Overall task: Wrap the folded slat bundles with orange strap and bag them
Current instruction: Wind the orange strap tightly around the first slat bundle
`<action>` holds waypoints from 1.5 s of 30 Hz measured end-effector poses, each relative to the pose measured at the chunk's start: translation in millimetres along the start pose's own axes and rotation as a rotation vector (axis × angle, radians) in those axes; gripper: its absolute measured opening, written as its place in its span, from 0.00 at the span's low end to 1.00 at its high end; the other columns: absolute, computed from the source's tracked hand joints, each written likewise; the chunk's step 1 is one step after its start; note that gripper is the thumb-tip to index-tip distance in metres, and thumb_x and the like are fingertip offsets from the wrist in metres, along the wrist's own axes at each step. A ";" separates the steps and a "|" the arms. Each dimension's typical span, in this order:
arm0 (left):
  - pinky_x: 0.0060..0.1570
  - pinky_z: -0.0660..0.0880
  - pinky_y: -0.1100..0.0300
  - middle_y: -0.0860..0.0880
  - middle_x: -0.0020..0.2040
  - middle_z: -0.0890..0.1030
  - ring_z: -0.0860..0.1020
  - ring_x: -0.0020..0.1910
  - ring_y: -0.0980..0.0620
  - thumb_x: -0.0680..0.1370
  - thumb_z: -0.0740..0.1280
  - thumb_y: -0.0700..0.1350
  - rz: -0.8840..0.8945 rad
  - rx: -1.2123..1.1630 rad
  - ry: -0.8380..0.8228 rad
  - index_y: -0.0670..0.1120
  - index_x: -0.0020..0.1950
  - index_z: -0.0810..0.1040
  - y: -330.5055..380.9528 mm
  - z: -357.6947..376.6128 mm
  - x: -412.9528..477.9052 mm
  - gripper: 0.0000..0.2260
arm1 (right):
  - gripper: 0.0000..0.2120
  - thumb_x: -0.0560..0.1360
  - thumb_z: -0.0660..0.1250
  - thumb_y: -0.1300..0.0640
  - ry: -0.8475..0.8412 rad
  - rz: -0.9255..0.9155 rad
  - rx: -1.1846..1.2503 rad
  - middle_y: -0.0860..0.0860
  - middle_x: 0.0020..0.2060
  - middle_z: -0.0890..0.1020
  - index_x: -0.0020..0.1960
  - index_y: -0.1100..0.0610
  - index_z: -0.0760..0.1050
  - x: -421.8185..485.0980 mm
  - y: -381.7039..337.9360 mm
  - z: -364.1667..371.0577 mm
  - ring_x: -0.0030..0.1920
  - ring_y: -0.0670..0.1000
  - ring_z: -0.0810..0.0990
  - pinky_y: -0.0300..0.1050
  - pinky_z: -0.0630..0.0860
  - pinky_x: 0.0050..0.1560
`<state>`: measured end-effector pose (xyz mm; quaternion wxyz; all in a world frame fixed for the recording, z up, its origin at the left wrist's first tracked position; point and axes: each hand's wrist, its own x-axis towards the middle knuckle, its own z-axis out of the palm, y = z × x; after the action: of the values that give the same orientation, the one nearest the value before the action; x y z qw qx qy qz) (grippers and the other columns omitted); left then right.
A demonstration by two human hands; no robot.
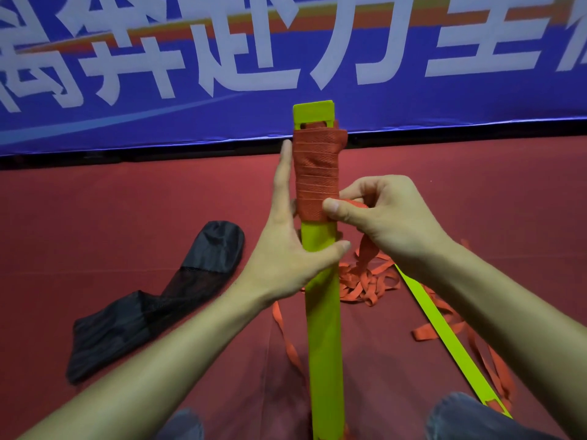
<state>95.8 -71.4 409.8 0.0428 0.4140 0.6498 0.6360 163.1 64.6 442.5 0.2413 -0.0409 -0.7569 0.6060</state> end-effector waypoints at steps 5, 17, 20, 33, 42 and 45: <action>0.48 0.82 0.49 0.54 0.50 0.84 0.84 0.40 0.54 0.64 0.81 0.43 -0.009 0.317 0.121 0.72 0.77 0.44 -2.4 2.5 1.5 0.58 | 0.18 0.63 0.81 0.54 0.164 -0.043 -0.118 0.55 0.28 0.80 0.37 0.67 0.77 -1.6 0.7 9.8 0.22 0.43 0.73 0.38 0.68 0.20; 0.39 0.83 0.50 0.41 0.52 0.84 0.85 0.49 0.44 0.68 0.77 0.30 -0.122 0.016 0.078 0.69 0.77 0.52 -15.0 -18.5 6.7 0.54 | 0.08 0.69 0.77 0.56 0.080 -0.148 -0.251 0.55 0.28 0.79 0.36 0.59 0.82 10.7 16.6 -17.5 0.30 0.53 0.75 0.62 0.77 0.32; 0.37 0.81 0.57 0.38 0.53 0.83 0.85 0.51 0.48 0.70 0.74 0.27 -0.146 -0.094 -0.025 0.65 0.78 0.51 -13.1 -17.4 4.7 0.52 | 0.09 0.68 0.78 0.56 0.084 -0.138 -0.199 0.50 0.28 0.78 0.36 0.60 0.81 11.9 17.2 -18.0 0.30 0.55 0.76 0.65 0.76 0.31; 0.43 0.80 0.44 0.53 0.48 0.84 0.85 0.45 0.48 0.62 0.66 0.25 -0.197 -0.423 -0.298 0.65 0.66 0.64 -15.9 -14.6 1.5 0.43 | 0.09 0.69 0.69 0.57 -0.381 0.002 0.100 0.51 0.30 0.79 0.45 0.61 0.82 4.4 13.6 -17.4 0.31 0.48 0.78 0.35 0.75 0.31; 0.52 0.82 0.45 0.44 0.59 0.82 0.85 0.50 0.41 0.70 0.74 0.28 -0.144 -0.147 -0.078 0.73 0.75 0.45 -2.4 -8.8 3.5 0.56 | 0.15 0.65 0.72 0.48 -0.004 0.000 -0.044 0.42 0.21 0.72 0.35 0.59 0.75 4.8 16.1 -6.9 0.25 0.41 0.70 0.43 0.74 0.27; 0.55 0.81 0.51 0.55 0.61 0.80 0.83 0.55 0.51 0.69 0.79 0.34 -0.061 0.070 -0.050 0.74 0.74 0.42 -2.6 2.5 1.0 0.58 | 0.19 0.63 0.78 0.47 0.172 0.010 -0.080 0.46 0.22 0.72 0.33 0.60 0.75 5.1 18.1 -2.7 0.25 0.51 0.71 0.54 0.74 0.26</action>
<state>95.4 -68.5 407.6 0.0635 0.4110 0.6828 0.6007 155.5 73.6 427.5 0.3005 -0.1060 -0.7569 0.5705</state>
